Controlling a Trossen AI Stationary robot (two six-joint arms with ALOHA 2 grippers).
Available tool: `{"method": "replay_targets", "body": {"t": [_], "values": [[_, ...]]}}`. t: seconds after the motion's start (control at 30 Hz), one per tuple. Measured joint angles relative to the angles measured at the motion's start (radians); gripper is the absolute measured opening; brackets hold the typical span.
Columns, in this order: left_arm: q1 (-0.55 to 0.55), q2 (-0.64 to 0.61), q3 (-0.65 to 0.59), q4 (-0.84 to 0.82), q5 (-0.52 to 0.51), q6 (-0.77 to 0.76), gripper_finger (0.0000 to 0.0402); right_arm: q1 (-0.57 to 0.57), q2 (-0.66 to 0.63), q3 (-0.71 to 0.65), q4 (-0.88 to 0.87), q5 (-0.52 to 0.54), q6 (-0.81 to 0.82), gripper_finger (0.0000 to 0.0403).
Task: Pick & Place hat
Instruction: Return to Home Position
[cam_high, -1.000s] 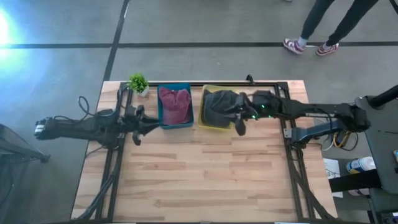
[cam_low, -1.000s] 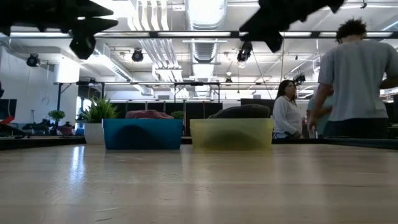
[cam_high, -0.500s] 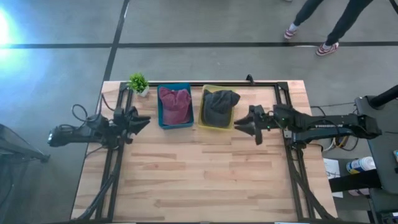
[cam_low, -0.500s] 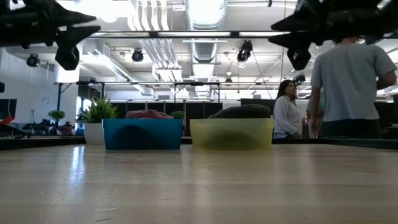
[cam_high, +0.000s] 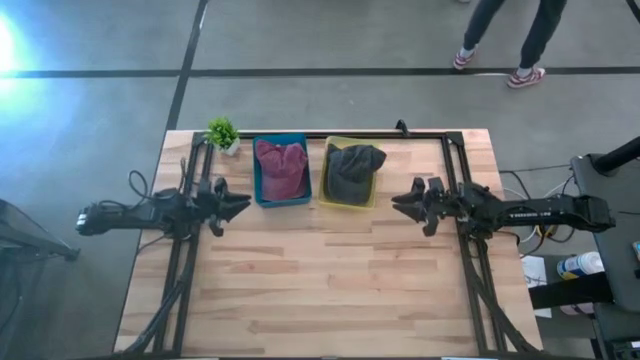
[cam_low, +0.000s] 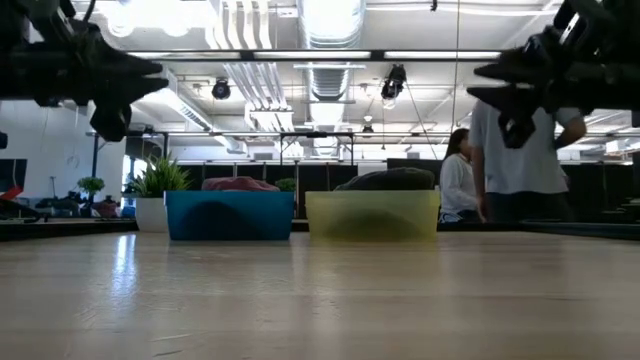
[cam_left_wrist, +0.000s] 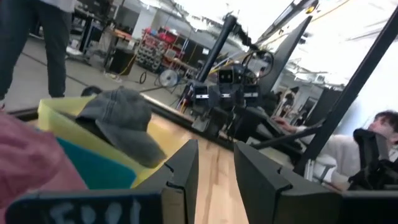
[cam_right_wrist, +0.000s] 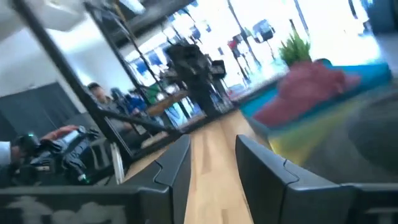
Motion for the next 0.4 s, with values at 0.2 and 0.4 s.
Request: {"method": "replay_targets", "body": {"t": [0.2, 0.4], "values": [[0.004, -0.048, -0.027, -0.054, 0.007, -0.004, 0.0097, 0.001, -0.015, -0.004, -0.095, 0.018, 0.077, 0.0116], [0.004, -0.053, -0.029, -0.015, 0.005, -0.006, 0.0097, 0.001, 0.003, -0.005, -0.097, 0.018, 0.082, 0.0114]]}}
